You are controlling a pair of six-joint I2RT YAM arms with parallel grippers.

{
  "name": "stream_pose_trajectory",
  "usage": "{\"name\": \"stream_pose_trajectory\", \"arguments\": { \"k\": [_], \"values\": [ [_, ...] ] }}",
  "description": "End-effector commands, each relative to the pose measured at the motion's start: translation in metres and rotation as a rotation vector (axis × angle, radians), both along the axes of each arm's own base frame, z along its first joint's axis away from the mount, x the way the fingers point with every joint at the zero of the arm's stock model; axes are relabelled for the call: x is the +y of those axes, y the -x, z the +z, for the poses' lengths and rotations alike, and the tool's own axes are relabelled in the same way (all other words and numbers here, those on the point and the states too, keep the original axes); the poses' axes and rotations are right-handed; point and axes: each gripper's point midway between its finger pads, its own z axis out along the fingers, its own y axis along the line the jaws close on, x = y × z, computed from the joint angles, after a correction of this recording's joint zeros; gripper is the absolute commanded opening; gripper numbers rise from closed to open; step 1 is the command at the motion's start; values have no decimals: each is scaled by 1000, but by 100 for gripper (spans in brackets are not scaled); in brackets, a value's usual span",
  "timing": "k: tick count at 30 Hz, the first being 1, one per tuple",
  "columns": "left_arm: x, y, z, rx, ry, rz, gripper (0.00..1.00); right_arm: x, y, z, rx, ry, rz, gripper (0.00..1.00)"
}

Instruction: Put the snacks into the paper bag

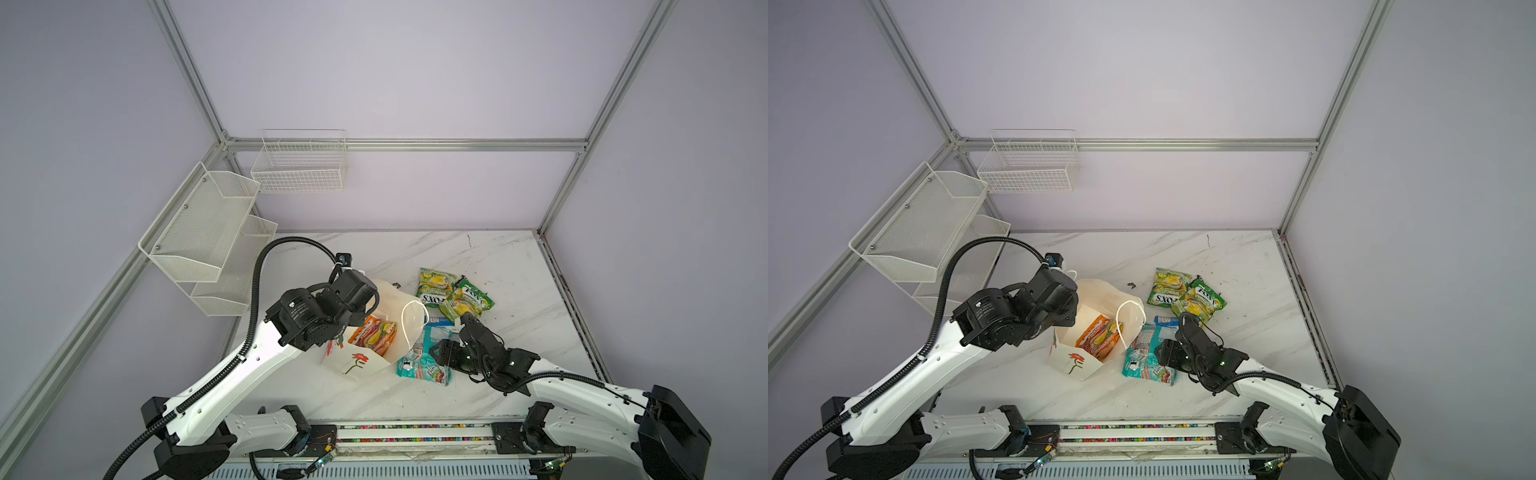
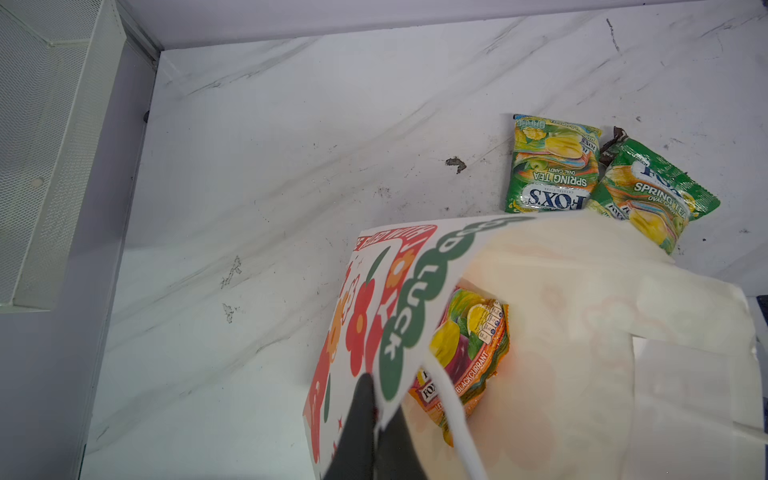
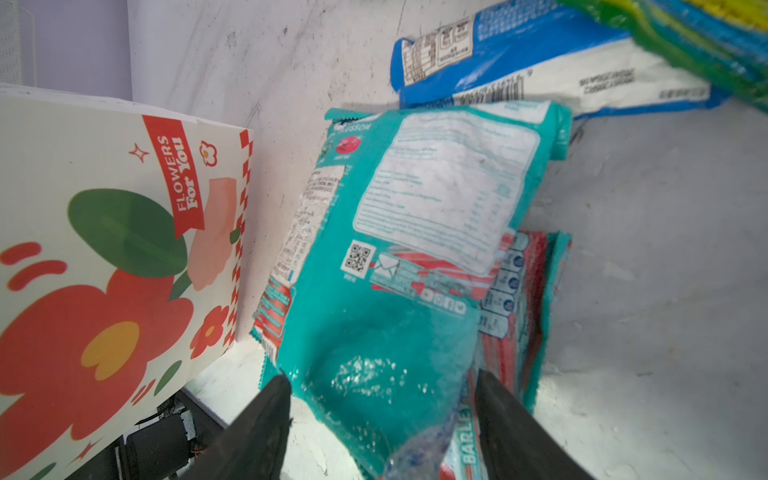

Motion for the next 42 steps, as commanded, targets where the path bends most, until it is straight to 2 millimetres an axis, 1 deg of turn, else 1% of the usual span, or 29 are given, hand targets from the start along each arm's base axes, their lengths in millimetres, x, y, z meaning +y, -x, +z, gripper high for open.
{"name": "stream_pose_trajectory", "arguments": {
  "k": [1, 8, 11, 14, 20, 21, 22, 25, 27, 28, 35, 38, 42],
  "values": [
    [-1, -6, 2, -39, 40, 31, 0, 2, -2, -4, 11, -22, -14, 72],
    [0, -5, 2, -41, 42, 32, 0, 6, -2, -2, 10, -44, -3, 68],
    [1, -5, 2, -42, 42, 35, 0, 6, -2, -1, 9, -49, -3, 62],
    [1, -5, 2, -42, 42, 34, 0, 5, -1, -1, 9, -52, -6, 53],
    [1, -5, 3, -44, 44, 35, 0, 5, -1, 3, 1, -64, -10, 29],
    [1, -5, 2, -43, 42, 35, 0, 5, -1, 2, 1, -64, -10, 25],
    [1, -5, 2, -42, 42, 35, 0, 4, -1, 3, -1, -66, -11, 18],
    [0, -6, 2, -42, 42, 35, 0, 4, -1, 6, -8, -71, -11, 7],
    [0, -6, 2, -42, 42, 34, 0, 5, -1, 7, -10, -73, -9, 1],
    [0, -5, 2, -43, 43, 35, 0, 5, -2, 8, -12, -75, -6, 0],
    [1, -5, 3, -45, 44, 36, 0, 9, -3, 23, -47, -104, 13, 0],
    [1, -5, 2, -45, 44, 37, 0, 11, -3, 34, -75, -127, 28, 0],
    [2, -5, 3, -46, 44, 39, 0, 14, -3, 54, -125, -167, 48, 0]
  ]
}}
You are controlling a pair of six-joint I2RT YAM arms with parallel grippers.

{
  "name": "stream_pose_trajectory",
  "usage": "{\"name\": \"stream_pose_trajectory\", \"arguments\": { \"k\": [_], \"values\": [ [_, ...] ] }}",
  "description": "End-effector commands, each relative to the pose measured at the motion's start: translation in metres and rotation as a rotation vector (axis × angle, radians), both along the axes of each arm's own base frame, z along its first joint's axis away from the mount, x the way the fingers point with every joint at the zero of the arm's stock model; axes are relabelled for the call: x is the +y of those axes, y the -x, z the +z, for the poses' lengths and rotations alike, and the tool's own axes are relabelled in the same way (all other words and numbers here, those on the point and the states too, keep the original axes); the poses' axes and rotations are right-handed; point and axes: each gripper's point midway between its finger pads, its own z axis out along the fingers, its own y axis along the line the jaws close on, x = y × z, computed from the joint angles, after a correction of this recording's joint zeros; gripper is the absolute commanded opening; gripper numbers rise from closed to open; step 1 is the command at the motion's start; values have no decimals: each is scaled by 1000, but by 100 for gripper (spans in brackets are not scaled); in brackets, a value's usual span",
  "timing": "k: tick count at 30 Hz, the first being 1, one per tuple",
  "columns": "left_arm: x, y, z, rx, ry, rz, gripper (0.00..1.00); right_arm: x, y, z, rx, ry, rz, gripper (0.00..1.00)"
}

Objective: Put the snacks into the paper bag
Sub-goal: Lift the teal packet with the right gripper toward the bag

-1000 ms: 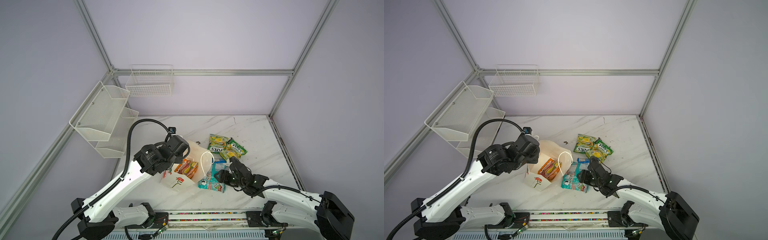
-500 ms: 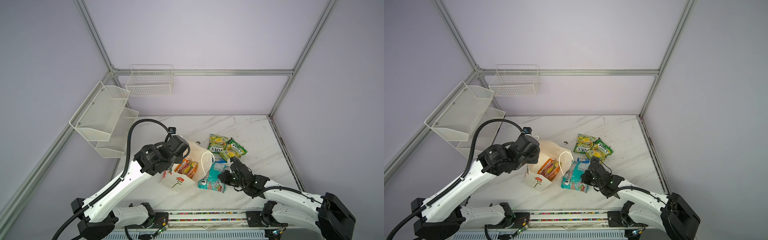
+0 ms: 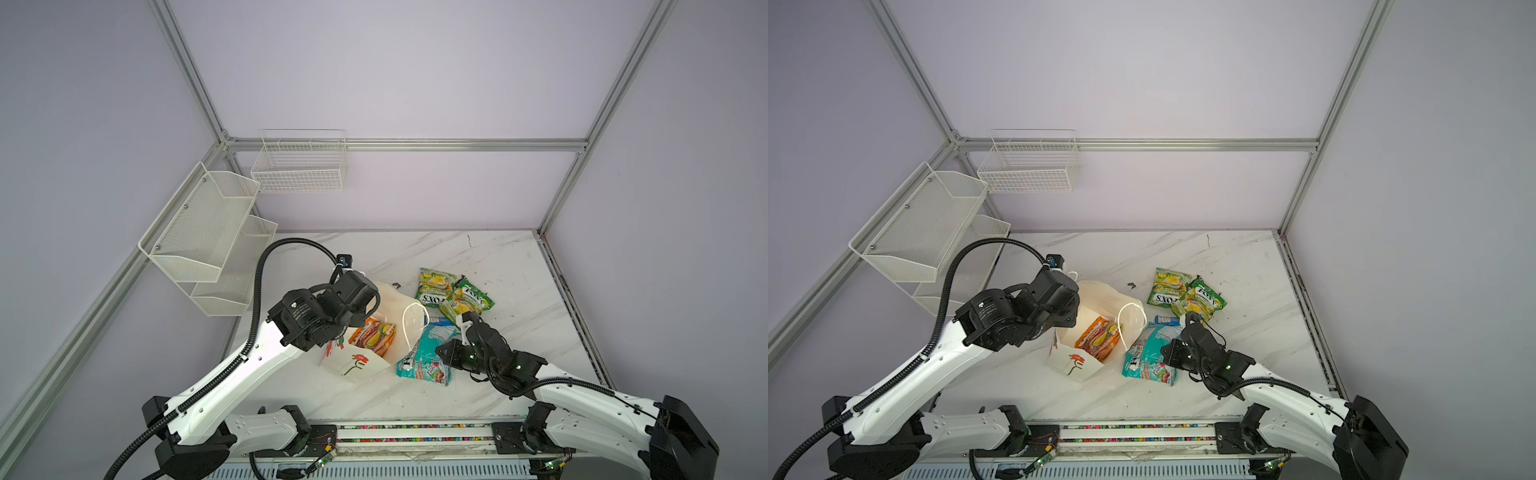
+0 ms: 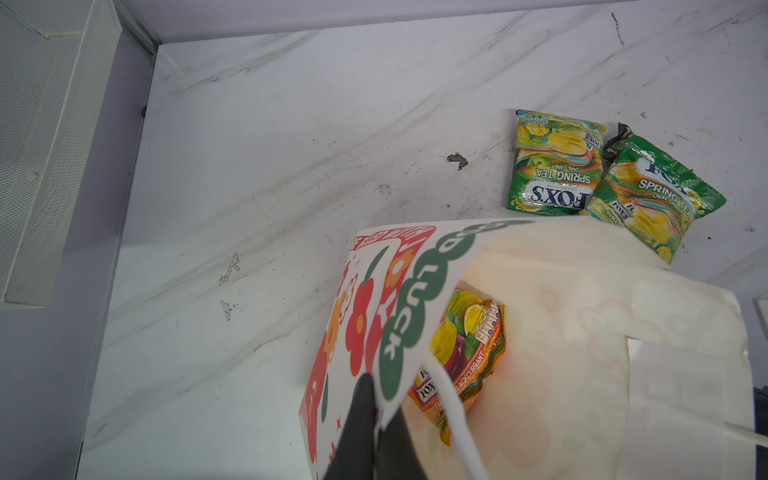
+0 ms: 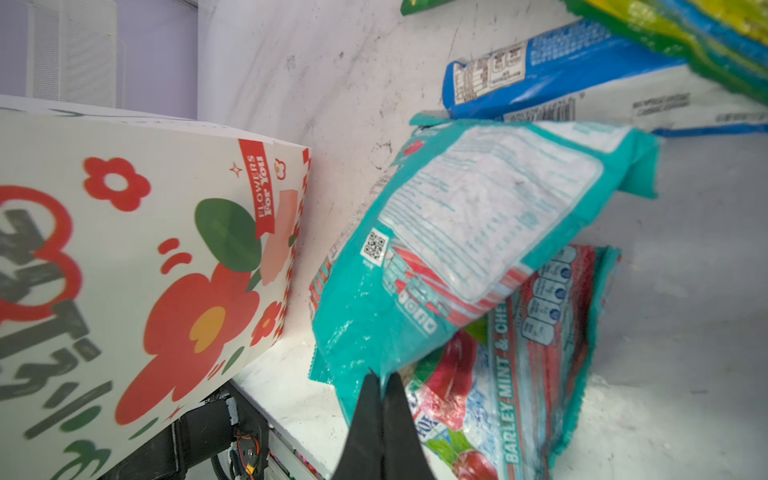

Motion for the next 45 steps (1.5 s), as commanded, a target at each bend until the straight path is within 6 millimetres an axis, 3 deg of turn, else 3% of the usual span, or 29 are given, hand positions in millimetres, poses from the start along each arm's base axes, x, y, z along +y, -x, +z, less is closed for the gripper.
{"name": "stream_pose_trajectory", "arguments": {
  "k": [1, 15, 32, 39, 45],
  "values": [
    [2, -5, 7, -52, 43, 32, 0, 5, -5, 32, -79, -63, 17, 0],
    [0, -6, 9, -55, 42, 30, 0, 4, -3, 82, -214, -152, 41, 0],
    [0, -6, 13, -63, 47, 23, 0, -14, 1, 144, -370, -250, -1, 0],
    [0, -5, 12, -61, 50, 24, 0, -17, -3, 169, -434, -196, 7, 0],
    [1, -5, 11, -58, 49, 24, 0, -24, -3, 208, -507, -207, -12, 0]
  ]
}}
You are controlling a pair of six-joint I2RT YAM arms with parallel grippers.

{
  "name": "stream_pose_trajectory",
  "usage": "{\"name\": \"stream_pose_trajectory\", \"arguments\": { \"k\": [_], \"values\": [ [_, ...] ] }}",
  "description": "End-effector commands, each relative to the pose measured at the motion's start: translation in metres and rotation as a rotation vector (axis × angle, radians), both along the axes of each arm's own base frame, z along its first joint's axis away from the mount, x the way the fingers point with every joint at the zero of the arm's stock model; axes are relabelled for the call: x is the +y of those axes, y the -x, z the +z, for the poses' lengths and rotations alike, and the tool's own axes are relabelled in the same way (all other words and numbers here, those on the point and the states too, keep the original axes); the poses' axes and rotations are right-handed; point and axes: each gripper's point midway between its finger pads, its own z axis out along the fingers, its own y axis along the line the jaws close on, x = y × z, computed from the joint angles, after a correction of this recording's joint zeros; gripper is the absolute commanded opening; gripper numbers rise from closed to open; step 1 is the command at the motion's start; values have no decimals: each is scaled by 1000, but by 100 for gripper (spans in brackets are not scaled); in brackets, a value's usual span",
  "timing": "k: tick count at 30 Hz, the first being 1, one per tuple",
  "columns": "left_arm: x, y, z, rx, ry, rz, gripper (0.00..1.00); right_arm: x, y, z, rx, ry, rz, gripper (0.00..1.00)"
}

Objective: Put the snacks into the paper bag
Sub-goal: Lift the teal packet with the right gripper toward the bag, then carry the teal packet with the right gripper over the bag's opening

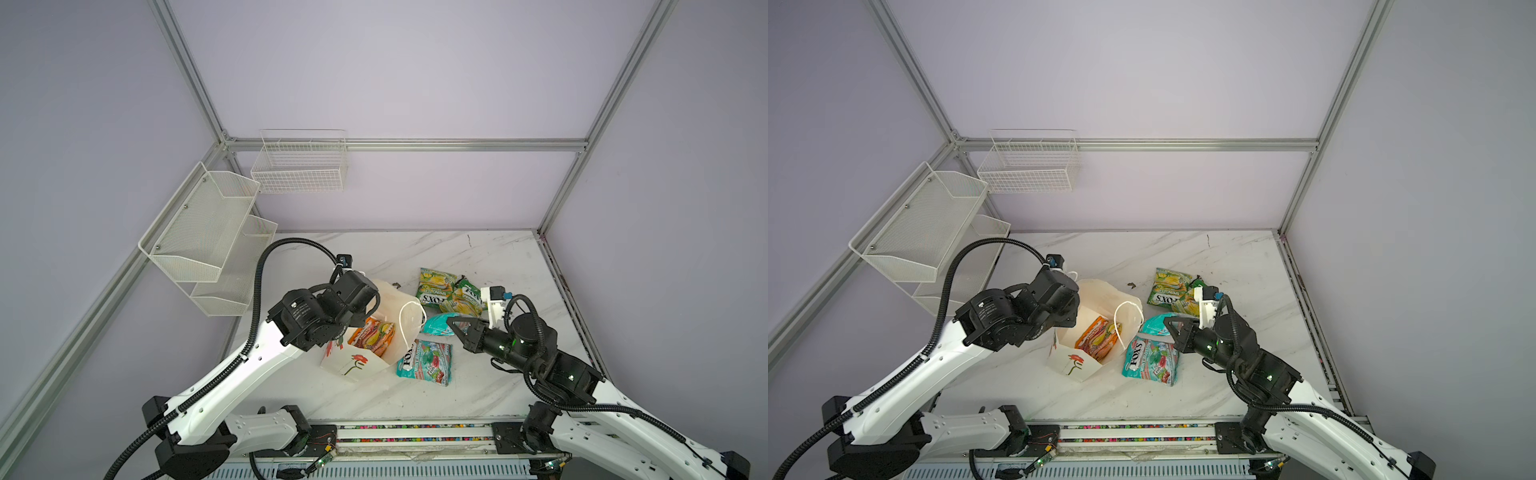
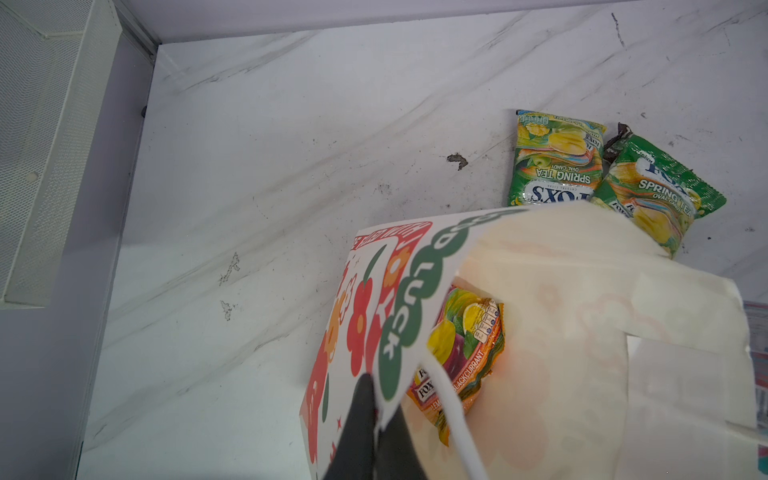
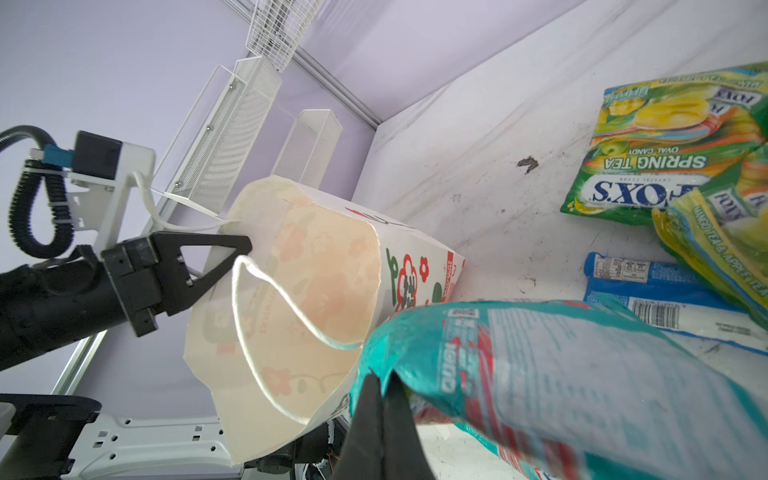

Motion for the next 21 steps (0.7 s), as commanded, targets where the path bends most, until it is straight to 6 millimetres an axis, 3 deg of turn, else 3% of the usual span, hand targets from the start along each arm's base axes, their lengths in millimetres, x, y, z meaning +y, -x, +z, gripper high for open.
{"name": "stream_pose_trajectory", "arguments": {
  "k": [1, 12, 21],
  "values": [
    [1, -5, 11, -59, 51, 25, 0, -10, -3, 41, -101, -28, -38, 0],
    [-2, -5, 11, -54, 55, 21, 0, -18, 4, 98, -219, -70, -32, 0],
    [-5, -6, 10, -48, 60, 16, 0, -15, 9, 125, -287, -88, 1, 0]
  ]
}}
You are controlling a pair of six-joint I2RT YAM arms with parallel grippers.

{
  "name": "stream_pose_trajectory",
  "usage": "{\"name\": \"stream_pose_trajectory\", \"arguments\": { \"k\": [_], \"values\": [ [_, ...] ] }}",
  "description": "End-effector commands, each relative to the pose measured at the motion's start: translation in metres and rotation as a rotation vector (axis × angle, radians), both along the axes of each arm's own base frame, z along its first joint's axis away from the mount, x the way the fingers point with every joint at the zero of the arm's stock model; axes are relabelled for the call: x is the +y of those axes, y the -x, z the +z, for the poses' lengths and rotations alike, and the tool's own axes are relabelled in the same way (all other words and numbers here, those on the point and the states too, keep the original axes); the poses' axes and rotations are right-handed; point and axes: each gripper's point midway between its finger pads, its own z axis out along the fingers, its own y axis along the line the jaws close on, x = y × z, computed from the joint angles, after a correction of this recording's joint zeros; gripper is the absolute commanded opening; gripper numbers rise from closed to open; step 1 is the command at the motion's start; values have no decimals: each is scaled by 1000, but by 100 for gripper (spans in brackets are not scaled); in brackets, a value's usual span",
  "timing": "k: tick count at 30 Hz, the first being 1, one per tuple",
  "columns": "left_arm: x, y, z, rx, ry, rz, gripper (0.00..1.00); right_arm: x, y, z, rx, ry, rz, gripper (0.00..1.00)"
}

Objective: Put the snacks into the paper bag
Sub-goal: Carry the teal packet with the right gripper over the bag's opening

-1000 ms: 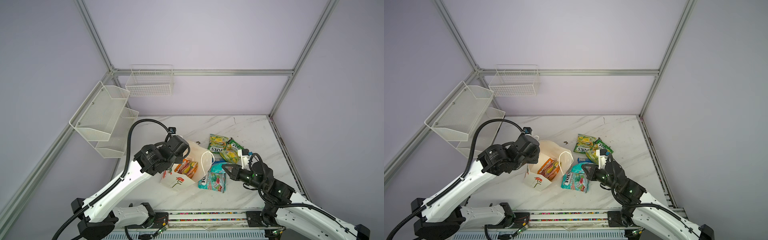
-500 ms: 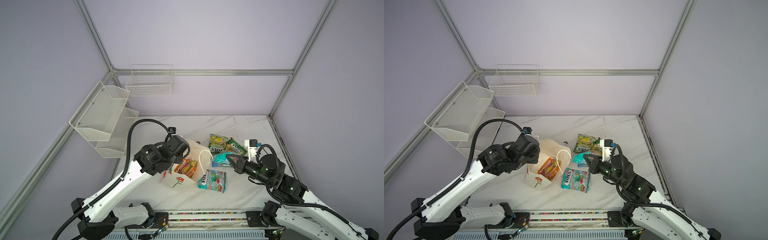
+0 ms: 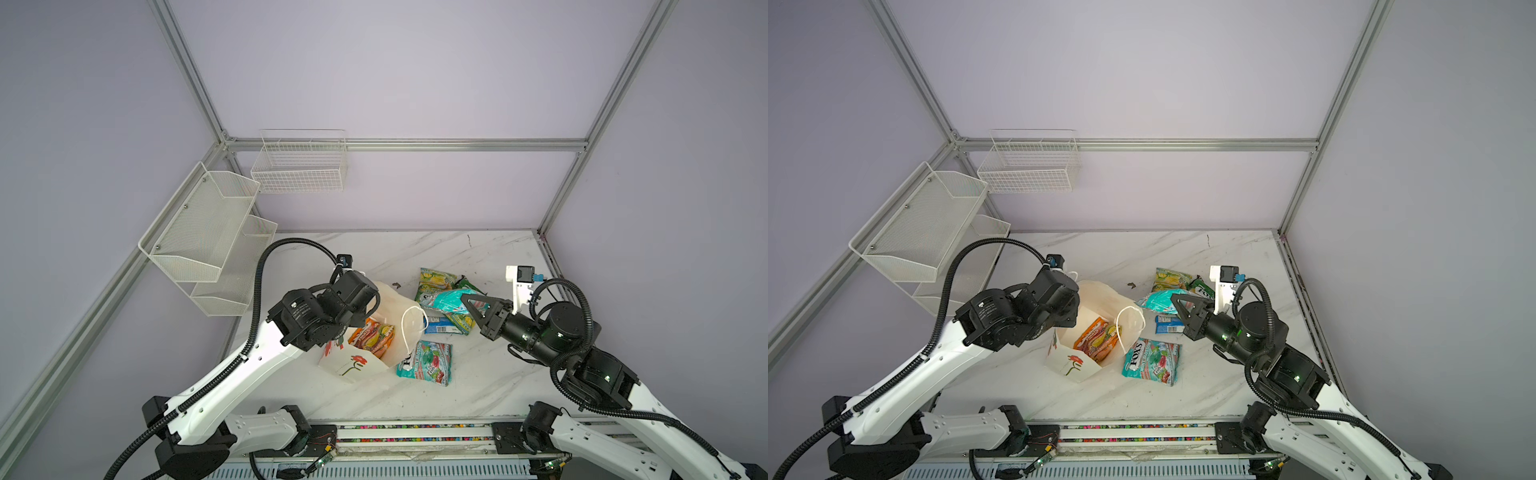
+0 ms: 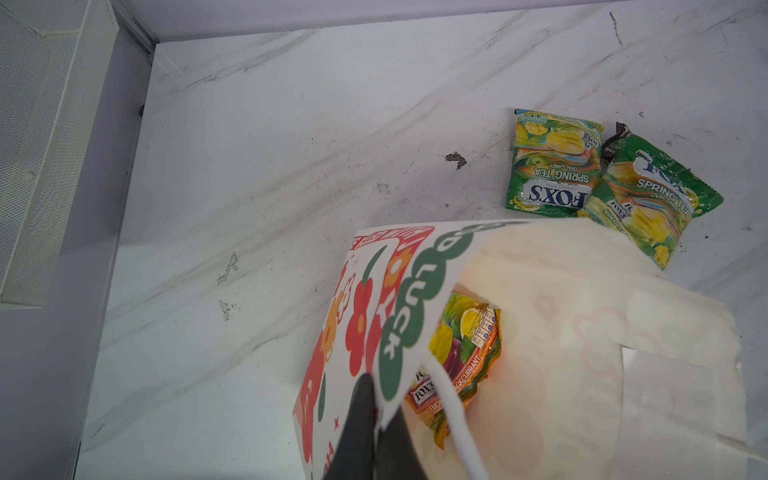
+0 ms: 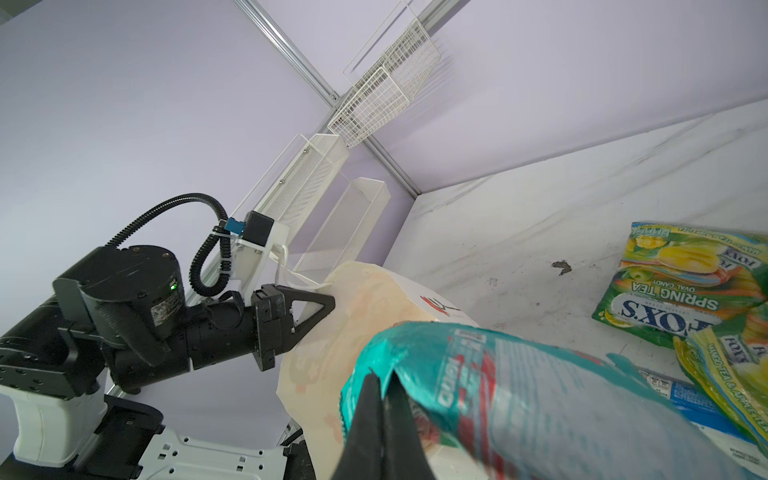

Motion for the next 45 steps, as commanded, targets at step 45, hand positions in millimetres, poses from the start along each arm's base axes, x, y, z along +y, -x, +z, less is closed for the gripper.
{"name": "stream_pose_trajectory", "arguments": {
  "k": [45],
  "values": [
    [-9, -9, 10, -43, 63, 11, 0, 93, 31, 55, -151, -176, 509, 0]
  ]
}}
